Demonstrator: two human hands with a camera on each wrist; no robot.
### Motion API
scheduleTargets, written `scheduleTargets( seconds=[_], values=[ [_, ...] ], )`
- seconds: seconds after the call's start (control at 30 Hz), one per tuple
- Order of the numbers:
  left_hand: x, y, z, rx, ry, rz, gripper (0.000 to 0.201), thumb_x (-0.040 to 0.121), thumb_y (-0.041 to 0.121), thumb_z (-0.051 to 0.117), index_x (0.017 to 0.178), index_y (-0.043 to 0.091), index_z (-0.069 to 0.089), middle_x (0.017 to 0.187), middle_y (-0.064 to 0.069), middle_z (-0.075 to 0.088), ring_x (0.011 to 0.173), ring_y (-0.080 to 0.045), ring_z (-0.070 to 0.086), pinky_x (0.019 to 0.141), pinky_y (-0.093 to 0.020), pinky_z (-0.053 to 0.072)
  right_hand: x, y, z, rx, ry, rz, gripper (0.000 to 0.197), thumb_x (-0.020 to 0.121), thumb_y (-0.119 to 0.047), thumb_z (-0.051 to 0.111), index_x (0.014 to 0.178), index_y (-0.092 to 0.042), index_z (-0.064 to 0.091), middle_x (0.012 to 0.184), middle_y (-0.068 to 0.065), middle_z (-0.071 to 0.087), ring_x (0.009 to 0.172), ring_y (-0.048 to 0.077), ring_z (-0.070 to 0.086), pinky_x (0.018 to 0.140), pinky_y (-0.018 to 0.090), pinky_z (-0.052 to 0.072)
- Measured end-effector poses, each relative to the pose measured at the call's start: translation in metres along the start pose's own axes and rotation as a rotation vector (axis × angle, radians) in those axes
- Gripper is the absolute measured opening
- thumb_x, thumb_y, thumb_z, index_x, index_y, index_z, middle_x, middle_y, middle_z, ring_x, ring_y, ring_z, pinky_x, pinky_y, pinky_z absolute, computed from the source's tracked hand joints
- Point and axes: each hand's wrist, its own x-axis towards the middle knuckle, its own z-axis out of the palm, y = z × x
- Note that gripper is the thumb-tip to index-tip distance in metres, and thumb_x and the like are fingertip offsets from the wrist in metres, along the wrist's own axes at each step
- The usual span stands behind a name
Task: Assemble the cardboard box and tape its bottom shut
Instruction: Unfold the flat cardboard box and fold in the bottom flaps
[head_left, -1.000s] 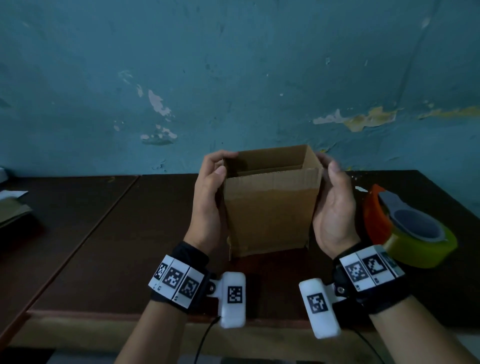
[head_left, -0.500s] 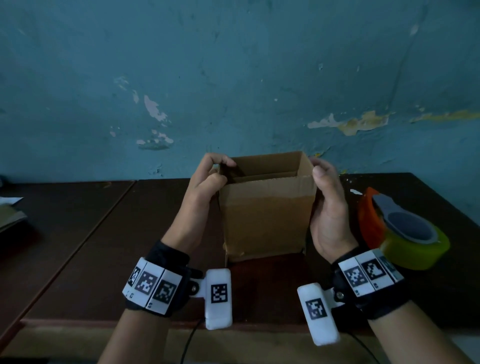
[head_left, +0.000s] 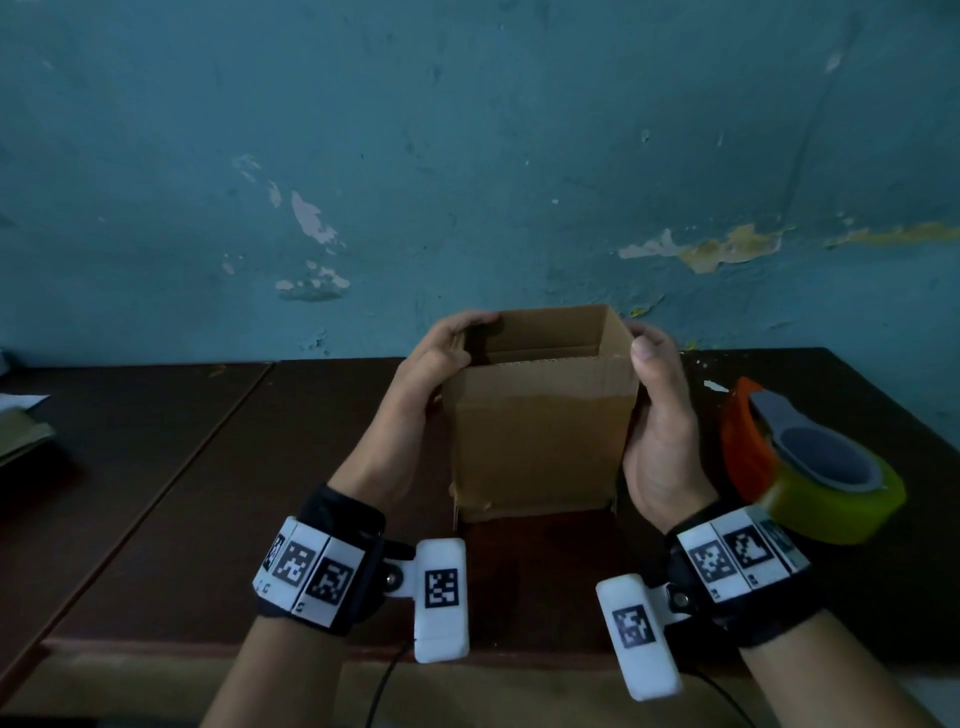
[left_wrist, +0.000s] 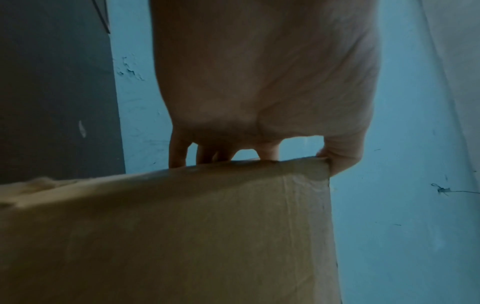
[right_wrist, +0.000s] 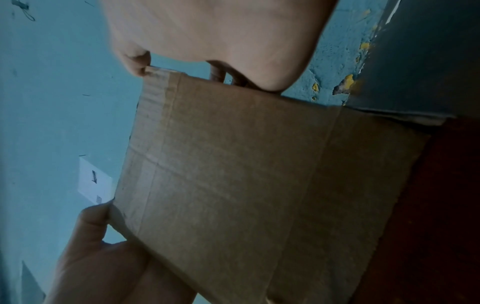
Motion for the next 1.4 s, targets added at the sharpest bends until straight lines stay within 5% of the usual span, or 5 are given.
scheduleTargets(
  seconds=[0.33, 0.57, 0.97, 1.13, 1.4],
  values=[
    [-0.001, -0.005, 0.007, -0.105, -0.011, -0.116, 0.046, 0.108, 0.037, 0.03, 0.131, 0.029, 0.069, 0.136, 0.002, 0.066, 0.124, -0.015, 0.064, 0.097, -0.03, 0.054, -0.003, -0.003, 0.0, -0.024, -0.005, 0.002, 0.091, 0.071, -0.064, 0.078, 0.133, -0.005, 0.05, 0.134, 0.027, 0.056, 0.123, 0.045, 0.057, 0.105, 0.071, 0.04],
    [0.001, -0.015, 0.004, -0.108, 0.051, -0.113, 0.045, 0.102, -0.002, 0.036, 0.128, 0.018, 0.067, 0.108, 0.005, 0.077, 0.093, -0.011, 0.072, 0.076, -0.023, 0.059, -0.001, -0.005, -0.002, -0.06, -0.004, 0.009, 0.075, 0.073, -0.059, 0.077, 0.127, -0.011, 0.055, 0.131, 0.025, 0.059, 0.122, 0.043, 0.058, 0.107, 0.071, 0.038],
    [0.004, -0.03, 0.005, -0.281, 0.086, -0.058, 0.034, 0.087, 0.011, 0.057, 0.119, 0.015, 0.067, 0.107, -0.004, 0.072, 0.094, -0.016, 0.068, 0.081, -0.027, 0.057, -0.005, -0.011, 0.002, -0.072, -0.028, 0.009, 0.096, 0.068, -0.072, 0.075, 0.132, -0.006, 0.051, 0.132, 0.025, 0.059, 0.123, 0.043, 0.057, 0.106, 0.072, 0.038],
    [0.003, -0.029, 0.005, -0.316, 0.059, -0.036, 0.032, 0.092, 0.003, 0.054, 0.122, 0.012, 0.064, 0.103, -0.003, 0.071, 0.09, -0.015, 0.068, 0.077, -0.024, 0.058, -0.008, -0.016, 0.005, -0.055, -0.007, 0.011, 0.104, 0.068, -0.076, 0.071, 0.134, 0.001, 0.048, 0.133, 0.029, 0.056, 0.122, 0.042, 0.058, 0.1, 0.06, 0.048],
    [0.004, -0.027, 0.003, -0.362, 0.047, -0.051, 0.04, 0.089, -0.008, 0.048, 0.119, 0.014, 0.064, 0.1, -0.006, 0.068, 0.081, -0.013, 0.064, 0.069, -0.022, 0.055, -0.003, -0.011, 0.001, -0.047, 0.014, 0.032, 0.082, 0.066, -0.073, 0.074, 0.121, -0.014, 0.06, 0.128, 0.017, 0.064, 0.125, 0.038, 0.057, 0.11, 0.068, 0.036]
  ],
)
